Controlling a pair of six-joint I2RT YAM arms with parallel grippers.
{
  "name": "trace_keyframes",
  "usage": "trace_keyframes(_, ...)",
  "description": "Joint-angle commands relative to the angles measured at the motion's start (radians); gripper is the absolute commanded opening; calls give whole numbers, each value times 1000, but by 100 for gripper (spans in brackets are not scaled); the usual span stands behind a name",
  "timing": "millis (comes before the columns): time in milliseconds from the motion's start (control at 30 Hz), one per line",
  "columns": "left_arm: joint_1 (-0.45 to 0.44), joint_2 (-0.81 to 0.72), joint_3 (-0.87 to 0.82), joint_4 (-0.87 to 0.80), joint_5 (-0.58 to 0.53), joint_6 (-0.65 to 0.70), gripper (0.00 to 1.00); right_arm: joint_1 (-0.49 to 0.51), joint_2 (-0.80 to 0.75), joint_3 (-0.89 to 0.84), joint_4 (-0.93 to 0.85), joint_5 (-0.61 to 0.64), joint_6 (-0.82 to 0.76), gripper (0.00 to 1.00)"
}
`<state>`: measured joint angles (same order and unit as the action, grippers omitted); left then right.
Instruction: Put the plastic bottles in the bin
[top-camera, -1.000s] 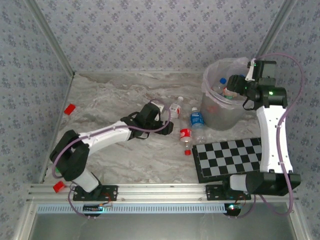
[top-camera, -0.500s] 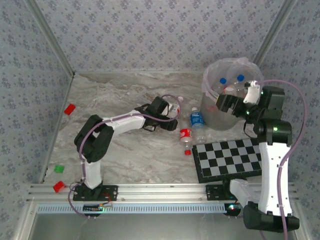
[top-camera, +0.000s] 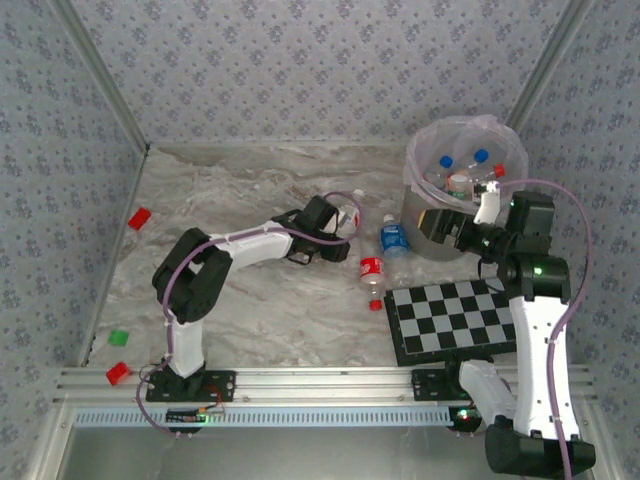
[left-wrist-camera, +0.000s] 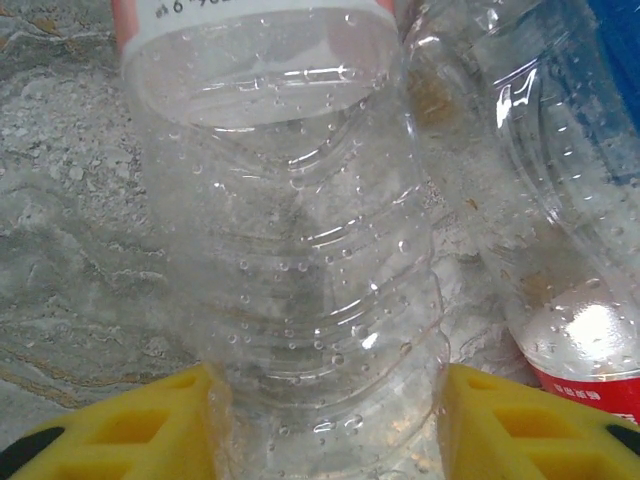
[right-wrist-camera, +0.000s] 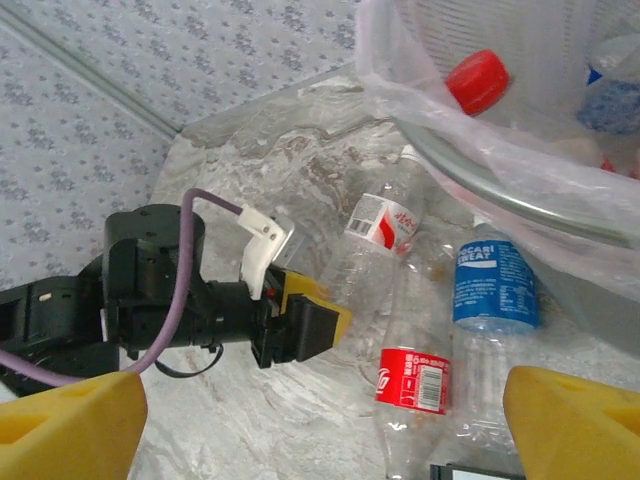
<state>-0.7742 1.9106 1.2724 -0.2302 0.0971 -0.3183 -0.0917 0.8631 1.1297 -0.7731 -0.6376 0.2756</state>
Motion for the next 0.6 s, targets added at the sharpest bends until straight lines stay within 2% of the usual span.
trace_keyframes(0,3,-126,-41,-47,-69,18,50,20,1,13,52,-34,30,93)
trace_keyframes(133,3,-306,-121,-73,-124,30,49,81,39,32,88,-35,52,93)
trace_keyframes(267,3,-465,-235,-29,-106,-7,49,200,102,38,166,4,110,92)
trace_keyframes(433,-33,-685,-451,156,-89,-34,44,387,238,115,269,93,148,91)
trace_keyframes(567,-64,-816,-584,251,-106,-20,43,467,365,167,347,91,179,96)
